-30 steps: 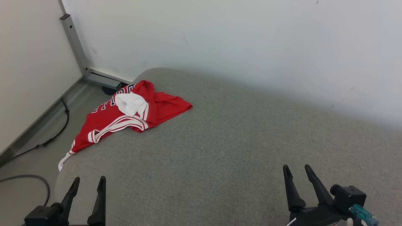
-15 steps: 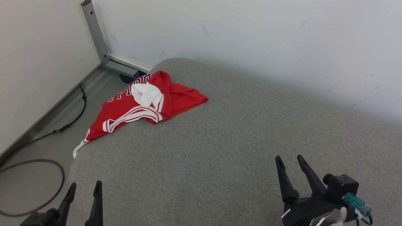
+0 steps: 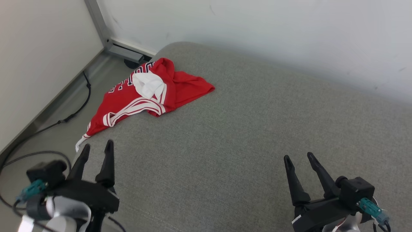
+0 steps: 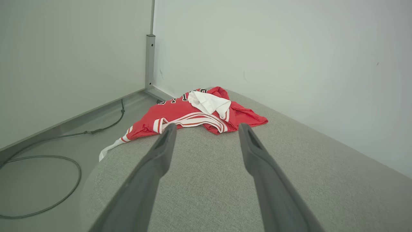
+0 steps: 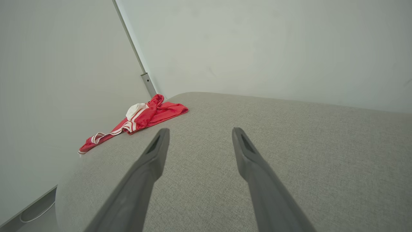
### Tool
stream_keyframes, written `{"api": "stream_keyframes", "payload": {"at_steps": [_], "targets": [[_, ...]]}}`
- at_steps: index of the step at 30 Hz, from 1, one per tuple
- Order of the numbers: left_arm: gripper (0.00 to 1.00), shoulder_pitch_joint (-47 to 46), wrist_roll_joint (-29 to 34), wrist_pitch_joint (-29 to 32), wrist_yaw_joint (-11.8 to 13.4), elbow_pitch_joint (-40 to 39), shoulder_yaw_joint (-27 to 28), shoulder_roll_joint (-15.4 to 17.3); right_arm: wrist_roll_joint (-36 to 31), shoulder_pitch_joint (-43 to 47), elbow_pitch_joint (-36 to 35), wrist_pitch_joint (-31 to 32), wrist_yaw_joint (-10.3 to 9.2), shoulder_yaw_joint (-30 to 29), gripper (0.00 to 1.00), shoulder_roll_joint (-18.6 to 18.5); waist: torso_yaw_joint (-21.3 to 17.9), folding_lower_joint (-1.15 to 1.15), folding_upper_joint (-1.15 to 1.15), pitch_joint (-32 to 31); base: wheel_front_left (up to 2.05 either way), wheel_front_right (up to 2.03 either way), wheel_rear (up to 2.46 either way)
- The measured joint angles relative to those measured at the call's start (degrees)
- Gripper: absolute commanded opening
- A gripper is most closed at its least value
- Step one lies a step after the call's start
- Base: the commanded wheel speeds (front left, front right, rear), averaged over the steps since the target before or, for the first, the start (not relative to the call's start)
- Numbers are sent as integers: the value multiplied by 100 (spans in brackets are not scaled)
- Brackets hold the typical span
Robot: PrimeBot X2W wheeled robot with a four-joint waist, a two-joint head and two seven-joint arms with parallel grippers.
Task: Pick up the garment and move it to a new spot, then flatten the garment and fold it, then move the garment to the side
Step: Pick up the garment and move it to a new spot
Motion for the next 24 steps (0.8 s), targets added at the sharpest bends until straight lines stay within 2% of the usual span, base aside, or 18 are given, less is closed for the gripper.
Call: {"api": "stream_keyframes", "payload": {"at_steps": [5,7,11,18,24], "targets": [[100,-831,-189,365,-118,632,-86,-140,-124,4,-383,158,0,67,100,-176,-9,0,0,285,0,0,0],[100,-1124,-223,560,-314,924,-78,-40,-202,3,-577,275,1,145,100,-235,-34,0,0,438,0,0,0],[100,-1569,-522,951,-407,1424,37,-19,-394,11,-987,478,0,221,100,-392,-150,0,0,736,0,0,0],[100,-2417,-611,1334,-405,2012,253,52,-645,-10,-1675,845,-26,240,100,-666,-534,1,0,1233,0,0,0],[100,-2749,-635,1421,-299,2485,411,120,-768,-85,-2138,1059,-44,225,100,-792,-938,1,0,1632,0,0,0]]}}
